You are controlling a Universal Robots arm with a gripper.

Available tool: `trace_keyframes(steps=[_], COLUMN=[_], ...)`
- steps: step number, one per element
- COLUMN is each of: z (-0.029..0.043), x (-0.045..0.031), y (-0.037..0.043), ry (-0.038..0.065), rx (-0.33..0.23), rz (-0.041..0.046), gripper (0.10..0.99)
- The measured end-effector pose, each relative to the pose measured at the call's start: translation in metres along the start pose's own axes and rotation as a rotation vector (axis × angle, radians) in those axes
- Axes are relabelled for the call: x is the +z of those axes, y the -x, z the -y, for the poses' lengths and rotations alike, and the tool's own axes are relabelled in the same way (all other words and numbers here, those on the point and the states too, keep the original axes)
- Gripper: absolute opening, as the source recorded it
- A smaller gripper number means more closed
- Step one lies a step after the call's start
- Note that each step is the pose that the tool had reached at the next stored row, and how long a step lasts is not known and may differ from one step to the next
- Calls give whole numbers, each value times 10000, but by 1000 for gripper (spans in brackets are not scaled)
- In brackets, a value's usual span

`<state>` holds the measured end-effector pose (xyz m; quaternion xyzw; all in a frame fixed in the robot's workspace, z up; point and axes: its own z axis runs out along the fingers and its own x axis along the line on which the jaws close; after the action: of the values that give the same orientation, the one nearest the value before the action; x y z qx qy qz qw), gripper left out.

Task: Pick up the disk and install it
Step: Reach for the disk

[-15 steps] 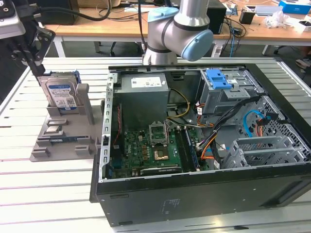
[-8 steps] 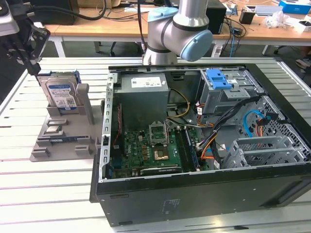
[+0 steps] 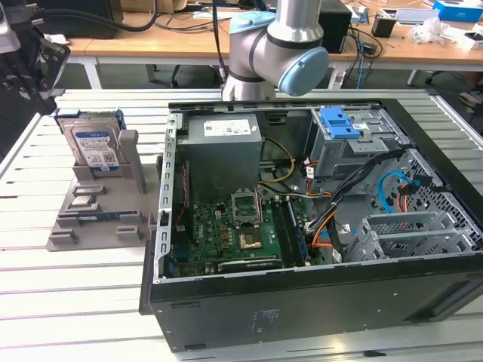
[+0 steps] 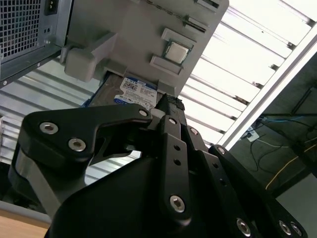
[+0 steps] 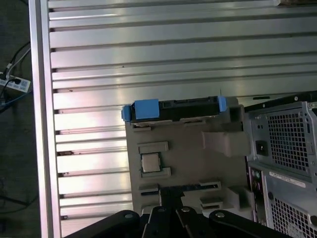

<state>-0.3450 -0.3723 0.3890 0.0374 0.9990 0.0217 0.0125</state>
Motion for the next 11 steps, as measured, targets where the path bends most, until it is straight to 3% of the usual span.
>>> trace_keyframes(steps=[4, 11], z=[-136, -244], x=[40, 95], y=[-33, -99], ry=[-25, -63], rx=[-1, -3], rz=[3, 6], gripper=[106, 106])
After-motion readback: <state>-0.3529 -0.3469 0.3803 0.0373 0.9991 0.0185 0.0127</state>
